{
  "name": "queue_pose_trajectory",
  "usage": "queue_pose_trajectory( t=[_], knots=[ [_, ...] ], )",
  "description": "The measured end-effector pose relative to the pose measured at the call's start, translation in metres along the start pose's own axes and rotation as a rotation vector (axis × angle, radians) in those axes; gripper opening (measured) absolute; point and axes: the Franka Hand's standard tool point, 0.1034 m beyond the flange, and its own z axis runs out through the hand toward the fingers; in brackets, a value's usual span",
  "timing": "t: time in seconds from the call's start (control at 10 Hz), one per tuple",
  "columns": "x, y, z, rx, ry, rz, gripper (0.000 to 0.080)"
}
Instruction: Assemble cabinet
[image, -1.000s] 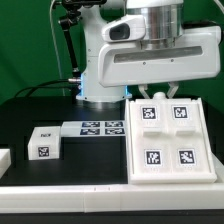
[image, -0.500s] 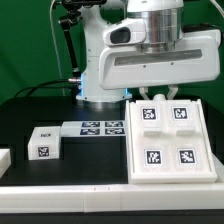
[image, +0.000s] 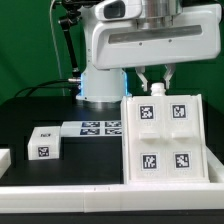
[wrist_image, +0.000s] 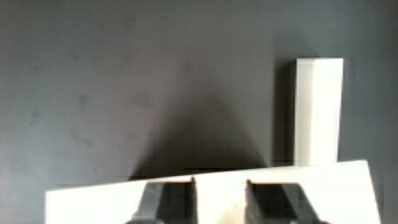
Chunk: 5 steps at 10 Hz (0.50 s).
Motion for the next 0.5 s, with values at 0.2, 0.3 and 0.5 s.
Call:
queue_pose_trajectory(
  t=[0.2,0.3,0.5],
  knots=[
    [0.0022,-0.0010,-0.0005,0.001,0.003,-0.001,0.0122],
    [0.0021,-0.0010,-0.0003,0.001,0.003,-0.001,0.0113],
    [0.0021,-0.0011,-0.0002,0.001,0.003,-0.001,0.0105]
  ],
)
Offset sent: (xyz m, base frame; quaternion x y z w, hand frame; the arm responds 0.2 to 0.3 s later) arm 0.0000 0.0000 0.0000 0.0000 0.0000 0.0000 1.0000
